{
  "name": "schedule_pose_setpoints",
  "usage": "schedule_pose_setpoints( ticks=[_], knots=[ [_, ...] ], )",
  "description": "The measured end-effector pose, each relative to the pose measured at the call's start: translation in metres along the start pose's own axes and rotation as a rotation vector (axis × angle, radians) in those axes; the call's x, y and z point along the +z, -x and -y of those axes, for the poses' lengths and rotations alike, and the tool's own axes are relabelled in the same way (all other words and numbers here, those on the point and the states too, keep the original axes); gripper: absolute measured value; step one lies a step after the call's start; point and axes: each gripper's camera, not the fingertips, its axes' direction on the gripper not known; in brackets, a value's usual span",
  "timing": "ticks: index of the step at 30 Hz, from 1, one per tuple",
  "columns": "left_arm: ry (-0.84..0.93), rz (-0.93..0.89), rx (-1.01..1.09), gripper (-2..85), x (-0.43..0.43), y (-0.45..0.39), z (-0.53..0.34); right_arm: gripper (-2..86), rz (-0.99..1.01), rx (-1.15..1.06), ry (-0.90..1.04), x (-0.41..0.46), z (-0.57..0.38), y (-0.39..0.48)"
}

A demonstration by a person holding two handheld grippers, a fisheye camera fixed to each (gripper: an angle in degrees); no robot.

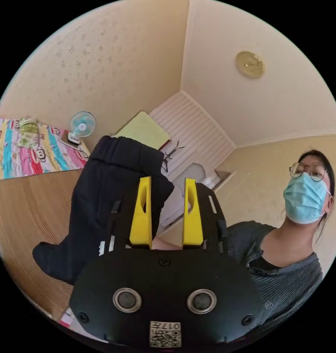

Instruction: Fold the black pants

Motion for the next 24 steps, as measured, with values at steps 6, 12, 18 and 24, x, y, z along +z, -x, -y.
schedule_pose_setpoints(
  ticks=[6, 12, 18, 24],
  knots=[
    [-0.039, 0.251, -0.143, 20.2, -0.010, -0.003, -0.044, 8.8, -0.312, -0.036, 0.233, 0.028, 0.009, 0.027],
    [-0.026, 0.297, -0.227, 20.1, -0.006, 0.010, -0.076, 8.0, -0.604, -0.141, 0.541, 0.087, -0.003, 0.053],
    [-0.129, 0.203, -0.221, 6.0, -0.034, 0.018, -0.132, 7.8, -0.641, -0.123, 0.541, 0.071, -0.022, 0.057],
    [-0.235, -0.120, -0.018, 5.0, -0.080, 0.008, -0.176, 7.6, -0.412, -0.098, 0.262, -0.018, -0.036, 0.081]
  ],
)
